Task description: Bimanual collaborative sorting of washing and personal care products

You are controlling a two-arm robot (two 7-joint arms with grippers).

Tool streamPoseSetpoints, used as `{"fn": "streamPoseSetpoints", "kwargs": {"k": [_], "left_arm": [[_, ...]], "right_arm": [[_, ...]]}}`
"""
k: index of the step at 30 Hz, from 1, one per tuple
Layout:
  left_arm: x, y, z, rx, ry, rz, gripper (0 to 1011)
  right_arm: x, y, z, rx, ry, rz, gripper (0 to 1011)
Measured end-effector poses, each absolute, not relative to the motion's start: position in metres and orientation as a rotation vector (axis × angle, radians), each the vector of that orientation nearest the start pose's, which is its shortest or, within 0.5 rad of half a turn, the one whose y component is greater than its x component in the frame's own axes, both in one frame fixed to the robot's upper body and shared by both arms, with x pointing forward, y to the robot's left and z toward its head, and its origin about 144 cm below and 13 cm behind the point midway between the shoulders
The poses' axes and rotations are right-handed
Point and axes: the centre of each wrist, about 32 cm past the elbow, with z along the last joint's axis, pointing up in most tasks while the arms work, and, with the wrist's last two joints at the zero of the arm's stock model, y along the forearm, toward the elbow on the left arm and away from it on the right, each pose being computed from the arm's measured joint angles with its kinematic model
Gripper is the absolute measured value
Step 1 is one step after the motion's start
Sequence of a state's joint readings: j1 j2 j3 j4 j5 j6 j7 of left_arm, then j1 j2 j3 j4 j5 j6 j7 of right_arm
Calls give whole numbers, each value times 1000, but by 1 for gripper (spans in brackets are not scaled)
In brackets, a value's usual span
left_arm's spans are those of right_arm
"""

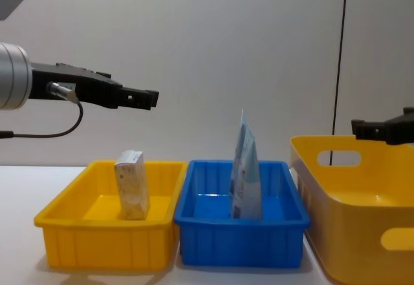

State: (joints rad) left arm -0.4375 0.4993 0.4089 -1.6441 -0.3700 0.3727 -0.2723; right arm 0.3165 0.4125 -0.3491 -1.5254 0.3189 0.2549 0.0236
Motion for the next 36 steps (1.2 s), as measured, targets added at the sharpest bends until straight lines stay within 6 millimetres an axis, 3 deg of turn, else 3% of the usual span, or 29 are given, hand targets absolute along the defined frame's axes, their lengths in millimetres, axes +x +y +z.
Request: {"fn": "streamPoseSetpoints", "kwargs": {"k": [14,36], "left_arm": [[534,245,1290,242,-128,967,1001],[534,245,1290,242,-129,967,1001]], "right_arm": [[515,-234,1232,-182,-14,-1145,1004],[497,-186,1244,-159,54,-1015,1004]]}}
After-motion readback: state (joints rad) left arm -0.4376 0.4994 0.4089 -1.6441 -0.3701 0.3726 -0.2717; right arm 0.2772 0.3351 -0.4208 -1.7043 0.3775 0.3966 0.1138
